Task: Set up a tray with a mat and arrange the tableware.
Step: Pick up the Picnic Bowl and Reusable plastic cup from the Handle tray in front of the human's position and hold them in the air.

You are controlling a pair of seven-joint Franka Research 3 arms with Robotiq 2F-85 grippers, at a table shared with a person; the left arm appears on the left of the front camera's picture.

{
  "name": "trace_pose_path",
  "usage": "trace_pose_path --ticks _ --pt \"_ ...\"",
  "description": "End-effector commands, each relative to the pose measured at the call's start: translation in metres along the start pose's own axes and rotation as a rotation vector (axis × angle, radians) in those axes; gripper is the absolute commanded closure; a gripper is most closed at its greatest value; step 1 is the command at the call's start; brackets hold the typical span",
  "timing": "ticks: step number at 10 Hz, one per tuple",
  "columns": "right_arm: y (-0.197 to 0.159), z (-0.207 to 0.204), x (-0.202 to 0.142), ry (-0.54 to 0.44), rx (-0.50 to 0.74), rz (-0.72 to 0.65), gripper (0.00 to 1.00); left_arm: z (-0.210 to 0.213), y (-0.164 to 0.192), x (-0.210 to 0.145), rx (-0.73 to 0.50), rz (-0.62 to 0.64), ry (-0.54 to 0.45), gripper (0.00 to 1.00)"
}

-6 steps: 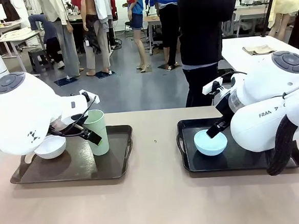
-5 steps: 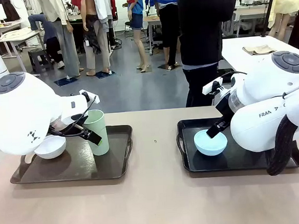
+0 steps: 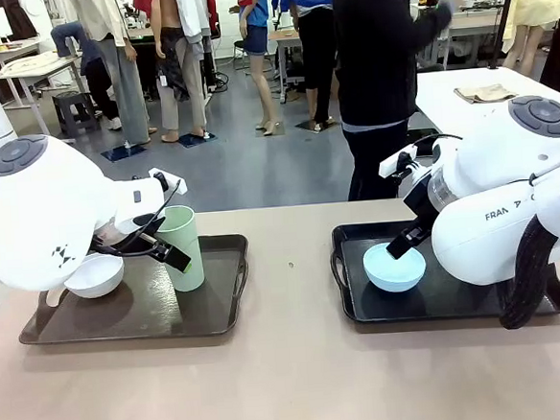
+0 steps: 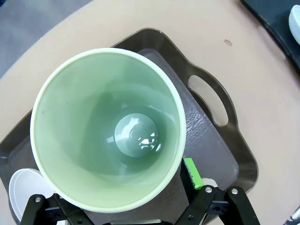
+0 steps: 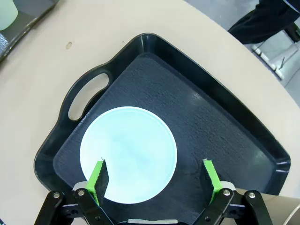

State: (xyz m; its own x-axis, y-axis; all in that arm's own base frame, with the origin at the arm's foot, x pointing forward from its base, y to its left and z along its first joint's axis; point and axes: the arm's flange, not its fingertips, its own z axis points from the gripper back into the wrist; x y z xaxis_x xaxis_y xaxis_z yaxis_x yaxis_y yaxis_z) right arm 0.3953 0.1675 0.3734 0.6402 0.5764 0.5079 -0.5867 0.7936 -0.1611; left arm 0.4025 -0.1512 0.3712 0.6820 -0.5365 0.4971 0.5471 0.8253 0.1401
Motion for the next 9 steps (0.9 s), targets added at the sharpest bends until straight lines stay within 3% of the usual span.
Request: trace_pose_path --ticks 1,9 --pt "-0.0001 0.0000 0.0000 0.000 0.000 -0.001 0.00 0.0000 0.0005 -0.0001 0.000 0.001 0.000 0.00" --pt "0.0000 0.0000 0.0000 0.000 0.000 0.000 0.00 0.0000 -0.0004 0.0001 0.000 -0.001 0.000 0.00"
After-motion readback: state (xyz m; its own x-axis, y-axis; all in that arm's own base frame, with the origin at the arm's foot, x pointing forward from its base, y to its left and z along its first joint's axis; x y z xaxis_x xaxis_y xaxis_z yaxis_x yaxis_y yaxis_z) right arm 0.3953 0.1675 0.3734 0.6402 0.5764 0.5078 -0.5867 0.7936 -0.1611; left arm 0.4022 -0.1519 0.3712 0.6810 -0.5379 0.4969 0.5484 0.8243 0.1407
